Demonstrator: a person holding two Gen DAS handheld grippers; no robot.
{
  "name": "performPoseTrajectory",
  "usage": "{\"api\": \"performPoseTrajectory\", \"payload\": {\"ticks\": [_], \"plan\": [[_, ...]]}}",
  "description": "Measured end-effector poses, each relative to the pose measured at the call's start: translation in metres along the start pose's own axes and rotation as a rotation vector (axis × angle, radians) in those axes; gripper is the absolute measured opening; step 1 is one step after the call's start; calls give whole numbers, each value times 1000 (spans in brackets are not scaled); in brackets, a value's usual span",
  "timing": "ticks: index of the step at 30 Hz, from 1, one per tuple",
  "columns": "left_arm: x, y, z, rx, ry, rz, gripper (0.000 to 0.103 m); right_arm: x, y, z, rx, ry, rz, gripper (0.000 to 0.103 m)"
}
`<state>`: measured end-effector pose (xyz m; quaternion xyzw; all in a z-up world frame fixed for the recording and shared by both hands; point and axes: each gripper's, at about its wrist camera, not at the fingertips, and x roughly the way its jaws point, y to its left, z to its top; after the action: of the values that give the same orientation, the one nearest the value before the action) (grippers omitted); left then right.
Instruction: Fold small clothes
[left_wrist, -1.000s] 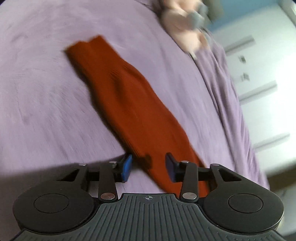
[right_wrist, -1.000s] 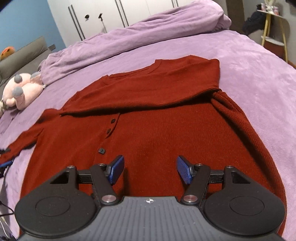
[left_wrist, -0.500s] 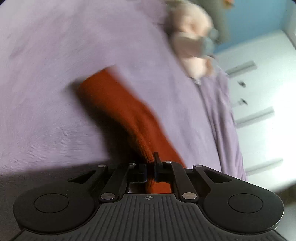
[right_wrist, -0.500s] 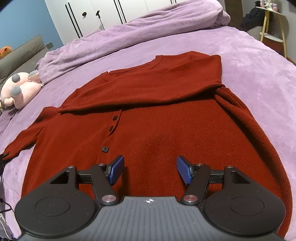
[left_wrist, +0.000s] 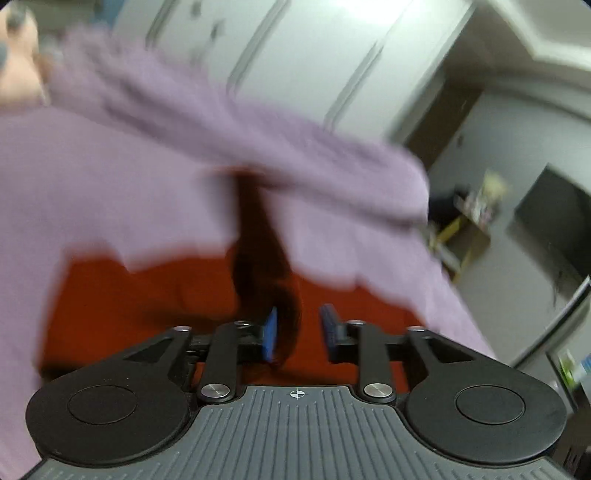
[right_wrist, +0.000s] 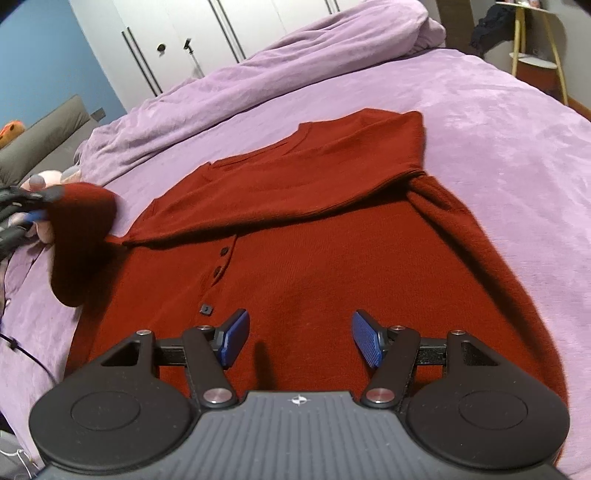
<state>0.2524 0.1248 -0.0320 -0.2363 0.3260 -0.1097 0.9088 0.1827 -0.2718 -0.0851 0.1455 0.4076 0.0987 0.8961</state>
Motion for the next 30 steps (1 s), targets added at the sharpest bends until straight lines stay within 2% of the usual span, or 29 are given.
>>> {"api": "performPoseTrajectory", "payload": {"ticks": [1,3,5,7,10,14,16,18,20,22,24,26,27,30], "plan": [[10,2,-6,-23,40,18,27,0,-3,6,11,2,8,62],[15,11,-24,-46,77,69,27,0,-3,9,12,0,17,62],[8,21,-37,-63,81,121,30,4,2,17,-1,-4,51,62],[-2,38,-46,-120,82,160,37,14,10,25,-19,4,81,62],[-15,63,-59,-209,90,230,41,38,25,42,-5,30,156,60],[-22,74,-60,-193,85,222,40,71,39,71,99,43,254,60],[-21,71,-61,-165,87,225,42,92,44,81,131,74,251,58],[-21,67,-65,-136,84,225,46,116,44,82,166,138,227,50],[-14,62,-64,-110,81,231,47,120,45,79,173,153,233,48],[-14,60,-68,-90,81,238,47,125,48,75,152,153,212,42],[-19,58,-70,-81,81,243,47,126,54,76,107,143,185,29],[-22,59,-69,-87,79,240,49,121,61,79,28,120,141,9],[-21,59,-67,-93,77,242,50,118,63,80,4,111,141,3],[-21,59,-64,-106,67,248,51,113,67,83,-34,99,137,3]]}}
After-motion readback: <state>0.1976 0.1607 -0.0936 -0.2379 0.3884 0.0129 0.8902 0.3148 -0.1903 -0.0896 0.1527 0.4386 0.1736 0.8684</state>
